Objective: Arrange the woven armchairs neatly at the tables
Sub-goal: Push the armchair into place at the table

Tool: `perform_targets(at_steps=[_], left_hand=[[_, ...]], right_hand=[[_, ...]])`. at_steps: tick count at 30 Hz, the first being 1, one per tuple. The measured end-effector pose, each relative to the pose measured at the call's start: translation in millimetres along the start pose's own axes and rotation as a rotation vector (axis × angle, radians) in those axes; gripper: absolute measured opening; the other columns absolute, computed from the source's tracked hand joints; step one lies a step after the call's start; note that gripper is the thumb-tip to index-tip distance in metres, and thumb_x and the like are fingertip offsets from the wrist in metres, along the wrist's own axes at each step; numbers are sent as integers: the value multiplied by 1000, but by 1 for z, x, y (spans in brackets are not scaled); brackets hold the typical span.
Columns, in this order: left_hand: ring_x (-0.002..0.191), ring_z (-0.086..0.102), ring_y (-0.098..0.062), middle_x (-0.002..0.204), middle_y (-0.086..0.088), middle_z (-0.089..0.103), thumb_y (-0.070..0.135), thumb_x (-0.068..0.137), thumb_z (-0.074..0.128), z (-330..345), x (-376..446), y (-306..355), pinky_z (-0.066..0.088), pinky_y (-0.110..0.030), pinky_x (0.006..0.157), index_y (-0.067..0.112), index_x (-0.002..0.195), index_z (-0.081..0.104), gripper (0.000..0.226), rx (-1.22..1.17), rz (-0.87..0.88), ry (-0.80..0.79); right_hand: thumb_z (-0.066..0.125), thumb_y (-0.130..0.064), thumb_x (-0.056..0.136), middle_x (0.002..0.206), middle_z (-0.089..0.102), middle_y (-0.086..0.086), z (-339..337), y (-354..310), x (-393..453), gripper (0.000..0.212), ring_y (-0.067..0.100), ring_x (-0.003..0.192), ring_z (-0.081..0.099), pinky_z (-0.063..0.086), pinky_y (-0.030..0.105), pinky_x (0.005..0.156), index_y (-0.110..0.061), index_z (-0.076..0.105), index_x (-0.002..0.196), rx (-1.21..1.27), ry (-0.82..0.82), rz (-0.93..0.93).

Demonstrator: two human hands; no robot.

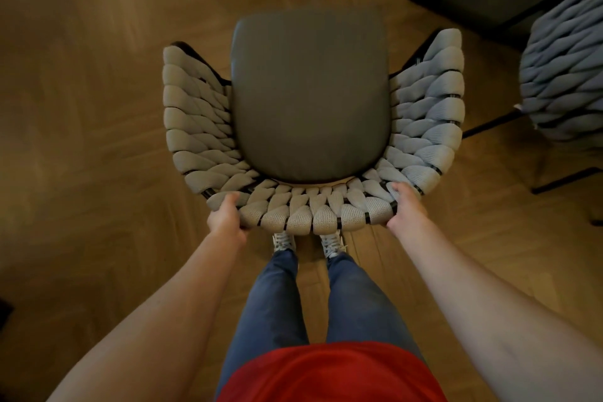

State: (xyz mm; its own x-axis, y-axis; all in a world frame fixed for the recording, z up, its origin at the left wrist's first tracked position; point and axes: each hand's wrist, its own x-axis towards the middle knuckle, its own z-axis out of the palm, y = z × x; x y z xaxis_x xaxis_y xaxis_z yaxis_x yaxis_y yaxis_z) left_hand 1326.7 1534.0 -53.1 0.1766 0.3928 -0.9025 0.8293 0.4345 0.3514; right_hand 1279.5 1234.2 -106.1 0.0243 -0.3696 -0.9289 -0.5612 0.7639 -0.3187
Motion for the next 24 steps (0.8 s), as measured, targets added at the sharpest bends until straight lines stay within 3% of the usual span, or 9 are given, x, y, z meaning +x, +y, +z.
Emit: perform_targets(at_steps=[2, 5, 11, 15, 20, 24], left_hand=[[97, 65, -29, 110, -12, 62, 23, 89, 71, 1, 5, 14, 57, -45, 78, 14, 129, 49, 47, 47, 10, -17], [95, 66, -29, 110, -13, 63, 21, 89, 71, 7, 11, 39, 58, -46, 79, 13, 125, 50, 42, 102, 48, -40], [87, 64, -26, 96, -9, 61, 15, 91, 69, 30, 23, 85, 55, -49, 91, 12, 119, 52, 33, 202, 115, -117], [101, 64, -31, 104, -11, 62, 18, 88, 72, 53, 29, 110, 54, -53, 94, 14, 114, 51, 34, 273, 137, -125], [103, 64, -32, 112, -12, 62, 15, 87, 73, 90, 31, 135, 54, -55, 92, 13, 118, 53, 37, 337, 138, -152], [103, 64, -33, 115, -14, 61, 17, 88, 72, 126, 26, 154, 55, -56, 89, 13, 128, 50, 46, 356, 140, -171]], right_hand=[[77, -27, 58, 108, 73, 13, 7, 1, -7, 60, 33, 89, 73, 56, 59, 82, -15, 67, 116, 28, -8, -12], [77, -27, 56, 109, 71, 13, 18, 5, -14, 67, 33, 91, 71, 55, 60, 85, -15, 63, 120, 79, 16, -8], [84, -34, 28, 117, 68, 13, 25, 23, 31, 100, 38, 98, 68, 48, 67, 90, -20, 60, 125, 171, 36, 24], [83, -30, 40, 117, 67, 13, 40, 12, 4, 87, 37, 103, 67, 49, 65, 92, -18, 59, 123, 222, 36, 13], [83, -34, 37, 117, 68, 13, 49, -1, 26, 93, 37, 101, 67, 50, 65, 88, -19, 59, 125, 323, 38, 20], [83, -27, 63, 111, 70, 13, 70, -40, -12, 64, 34, 95, 70, 55, 58, 86, -13, 61, 122, 338, 42, 30]])
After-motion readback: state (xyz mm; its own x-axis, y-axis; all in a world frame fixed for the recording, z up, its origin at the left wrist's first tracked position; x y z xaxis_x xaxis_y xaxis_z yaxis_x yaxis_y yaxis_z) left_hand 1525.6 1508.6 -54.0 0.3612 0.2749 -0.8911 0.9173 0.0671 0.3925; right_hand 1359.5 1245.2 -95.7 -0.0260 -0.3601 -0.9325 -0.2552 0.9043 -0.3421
